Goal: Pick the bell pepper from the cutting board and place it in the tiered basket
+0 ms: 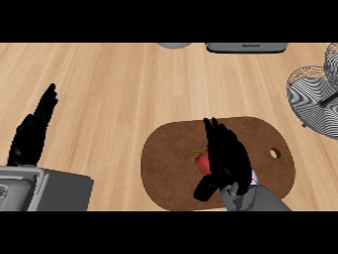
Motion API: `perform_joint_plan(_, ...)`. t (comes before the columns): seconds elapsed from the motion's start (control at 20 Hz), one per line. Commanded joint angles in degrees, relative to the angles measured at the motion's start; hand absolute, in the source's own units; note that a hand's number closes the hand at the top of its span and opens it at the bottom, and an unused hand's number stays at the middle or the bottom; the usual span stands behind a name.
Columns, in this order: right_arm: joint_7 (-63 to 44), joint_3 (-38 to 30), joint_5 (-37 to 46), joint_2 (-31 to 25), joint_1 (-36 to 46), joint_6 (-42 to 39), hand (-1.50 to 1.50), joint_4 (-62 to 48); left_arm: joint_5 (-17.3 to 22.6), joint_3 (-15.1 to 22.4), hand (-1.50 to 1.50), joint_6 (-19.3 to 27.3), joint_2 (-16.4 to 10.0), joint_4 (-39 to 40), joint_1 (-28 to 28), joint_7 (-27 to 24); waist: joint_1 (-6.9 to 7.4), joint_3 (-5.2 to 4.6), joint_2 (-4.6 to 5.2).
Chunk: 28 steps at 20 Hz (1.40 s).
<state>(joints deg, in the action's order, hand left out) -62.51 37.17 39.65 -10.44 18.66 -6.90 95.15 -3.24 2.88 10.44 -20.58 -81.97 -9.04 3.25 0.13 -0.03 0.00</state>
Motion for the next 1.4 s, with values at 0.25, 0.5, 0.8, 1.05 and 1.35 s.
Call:
perform_joint_plan(0.25, 1.05, 2.63, 0.27, 5.93, -2.56, -5.18, 1.5, -7.42, -2.0, -1.12, 0.0, -0.26, 0.98, -0.83, -0.65, 1.02, 0.01, 0.03, 0.03)
perform_joint_plan(0.5, 0.05, 2.89, 3.71, 3.09, 0.87, -11.45, 1.5, -3.88, -2.26, -1.37, 0.0, -0.91, 1.28, -4.25, 0.87, 3.53, 0.06, 0.03, -0.13)
perform_joint_plan(0.8, 4.12, -1.79, 4.5, 6.35, -5.57, -6.14, 1.5, 0.79, -2.17, -4.55, 0.0, -3.43, 1.9, 0.38, 0.64, -0.99, -0.25, 0.03, -0.06)
perform_joint_plan(1.05, 1.69, -3.22, 7.79, 7.42, -5.42, -3.72, 1.5, 8.78, -3.1, -4.59, 0.0, -4.21, 1.5, 0.97, 1.96, -1.78, -0.44, 0.02, -0.16)
perform_joint_plan(1.35, -7.7, -26.4, 14.28, 10.38, 13.19, 10.21, 1.5, -13.0, -3.69, -2.37, 0.0, -3.39, 3.17, -0.94, -1.72, -0.3, 2.33, -0.04, 1.57)
